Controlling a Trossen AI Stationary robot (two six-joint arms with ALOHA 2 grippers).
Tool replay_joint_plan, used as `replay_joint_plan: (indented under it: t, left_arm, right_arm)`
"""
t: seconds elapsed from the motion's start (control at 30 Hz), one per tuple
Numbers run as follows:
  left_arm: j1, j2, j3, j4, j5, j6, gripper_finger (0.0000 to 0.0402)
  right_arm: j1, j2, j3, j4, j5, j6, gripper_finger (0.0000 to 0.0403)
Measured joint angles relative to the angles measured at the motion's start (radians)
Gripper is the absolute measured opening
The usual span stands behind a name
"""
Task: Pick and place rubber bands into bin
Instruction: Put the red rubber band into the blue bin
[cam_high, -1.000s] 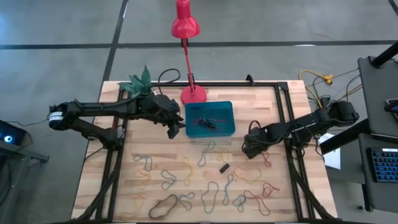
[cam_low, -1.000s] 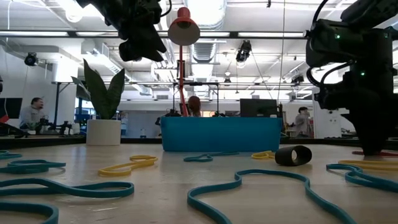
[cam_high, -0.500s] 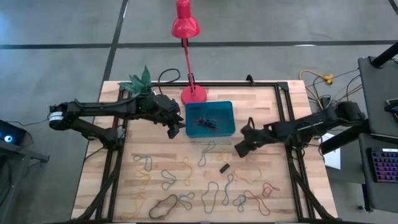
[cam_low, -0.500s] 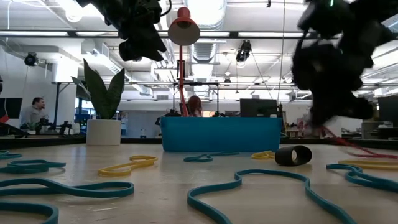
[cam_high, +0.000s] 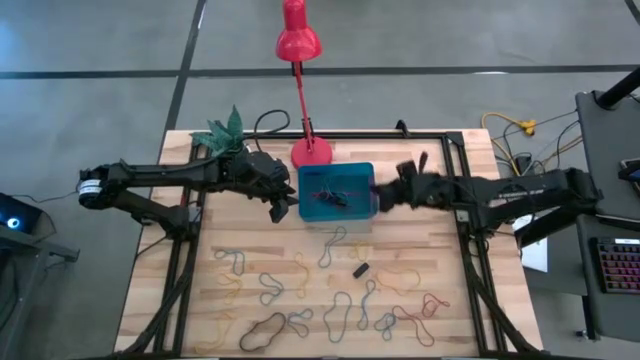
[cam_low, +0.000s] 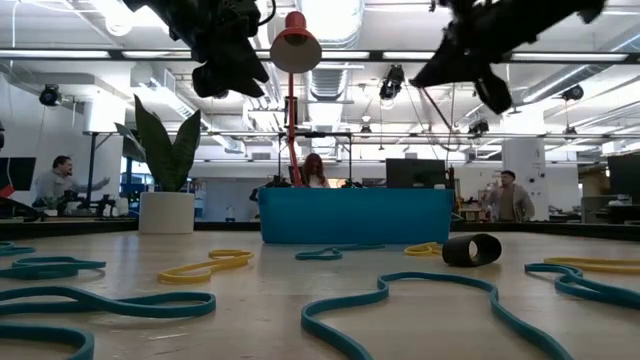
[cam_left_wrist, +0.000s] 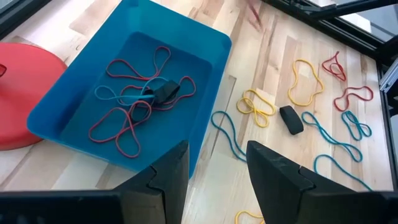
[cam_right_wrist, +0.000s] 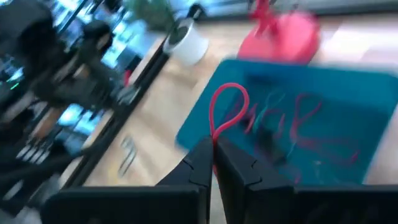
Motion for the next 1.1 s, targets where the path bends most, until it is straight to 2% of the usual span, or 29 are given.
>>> replay_joint_plan:
  t: [0.2,0.33,0.47,0.6,0.73,0.87,1.0,1.1]
  left_arm:
    - [0.000,0.000,0.000,0.018,0.001,-0.001,0.0144]
    - [-0.001,0.000,0.000,0.014,0.001,-0.002,0.0144]
    - [-0.007,0.000,0.000,0.014,0.002,-0.003,0.0144]
    - [-0.017,0.000,0.000,0.014,0.002,-0.003,0.0144]
    - [-0.023,0.000,0.000,0.014,0.002,-0.003,0.0144]
    - [-0.025,0.000,0.000,0.014,0.002,-0.001,0.0144]
    - [-0.026,0.000,0.000,0.013,0.002,0.000,0.0144]
    - [-0.026,0.000,0.000,0.014,0.002,0.000,0.0144]
  right_arm:
    - [-0.161,0.197,0.135,-0.010,-0.183,-0.089,0.0008]
    - [-0.197,0.351,0.237,-0.133,-0.243,-0.070,0.0009]
    - [-0.177,0.474,0.349,-0.358,-0.254,-0.117,0.0030]
    - [-0.129,0.551,0.454,-0.565,-0.201,-0.180,0.0080]
    - [-0.060,0.577,0.524,-0.706,-0.085,-0.245,0.0139]
    - [0.021,0.550,0.539,-0.734,-0.074,-0.324,0.0182]
    - [0.112,0.495,0.527,-0.742,-0.074,-0.339,0.0202]
    - [0.173,0.465,0.514,-0.758,-0.084,-0.291,0.0205]
